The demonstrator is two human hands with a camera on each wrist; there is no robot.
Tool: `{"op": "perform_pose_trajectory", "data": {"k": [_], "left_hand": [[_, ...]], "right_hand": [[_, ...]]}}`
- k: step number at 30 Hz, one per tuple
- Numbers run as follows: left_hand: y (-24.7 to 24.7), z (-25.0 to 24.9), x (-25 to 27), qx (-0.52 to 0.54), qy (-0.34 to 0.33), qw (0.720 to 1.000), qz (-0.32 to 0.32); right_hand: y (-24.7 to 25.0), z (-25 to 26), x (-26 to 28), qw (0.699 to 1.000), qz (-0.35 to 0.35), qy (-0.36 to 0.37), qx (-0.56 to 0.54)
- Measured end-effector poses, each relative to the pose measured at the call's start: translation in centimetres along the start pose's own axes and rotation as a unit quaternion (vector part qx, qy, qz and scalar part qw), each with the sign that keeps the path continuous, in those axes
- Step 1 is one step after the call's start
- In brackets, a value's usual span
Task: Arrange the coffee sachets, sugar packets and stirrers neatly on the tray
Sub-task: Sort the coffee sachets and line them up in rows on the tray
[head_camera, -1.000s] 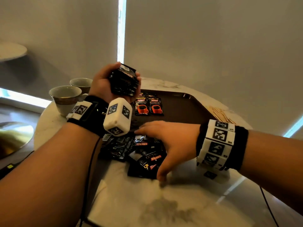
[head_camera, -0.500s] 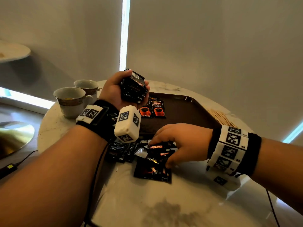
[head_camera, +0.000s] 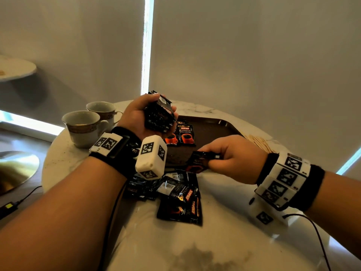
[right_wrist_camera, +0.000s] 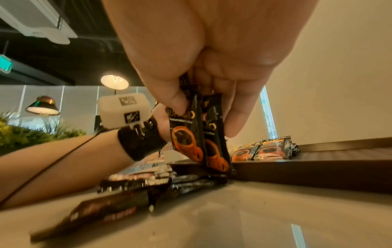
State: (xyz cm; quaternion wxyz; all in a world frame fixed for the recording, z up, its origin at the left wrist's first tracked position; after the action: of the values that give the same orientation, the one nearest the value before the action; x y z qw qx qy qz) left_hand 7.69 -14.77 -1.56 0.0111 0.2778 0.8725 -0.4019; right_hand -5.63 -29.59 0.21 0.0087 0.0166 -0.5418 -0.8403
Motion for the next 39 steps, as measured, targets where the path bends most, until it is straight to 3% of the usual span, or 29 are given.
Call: {"op": "perform_pose_trajectory", "data": {"k": [2,4,7,9,14,20,26,31,39], "left_hand": [[0.1,0.2,0.0,0.003,0.005,1.0,-0.005],[0.0,0.4,0.0,-0.004,0.007,1.0,-0.002],[-0.8,1.3,0.1,-0.014,0.012,1.0,0.017],[-1.9,2.5,0.4,-0.015,0.021,0.999,0.032],[-3.6,4.4,1.0,0.001,0.03,0.997,0.076],[-4.1,3.7,1.7,0.028,0.012,0.994,0.101],[-3.5,3.7,1.5,-0.016,0.034,0.995,0.095],[-3.4,4.2,1.7,-0.033,0.061,0.992,0.103],[-3.9,3.7,1.4,-0.004,0.026,0.997,0.077]], "right_hand": [[1.5,0.1,0.3,0.999,-0.035,0.002,-0.041],[3.8,0.2,0.4,0.988,-0.114,0.017,-0.102],[7.1,0.2,0.5,0.941,-0.258,0.039,-0.213],[7.5,1.0,0.1,0.926,-0.291,0.05,-0.237],[4.1,3.5,-1.4,0.95,-0.238,0.125,-0.16],[2.6,3.0,-1.3,0.96,-0.227,0.132,-0.096],[3.7,3.7,-1.8,0.959,-0.208,0.148,-0.12],[2.8,3.7,-3.0,0.963,-0.073,0.084,-0.246],[2.2,3.9,-3.9,0.95,-0.068,0.107,-0.287]]}}
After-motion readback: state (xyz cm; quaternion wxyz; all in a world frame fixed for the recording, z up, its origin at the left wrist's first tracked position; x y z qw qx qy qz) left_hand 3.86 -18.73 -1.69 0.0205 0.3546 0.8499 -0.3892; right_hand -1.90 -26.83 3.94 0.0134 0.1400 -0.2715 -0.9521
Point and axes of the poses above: each hand's wrist, its own x-axis away from the middle knuckle, its own y-axis out of the back of the hand, z = x × y, the point moved 7 cm from there along -x, towards the middle knuckle, and after that the axes turned 13 degrees about -y, right-handed, at the moved point
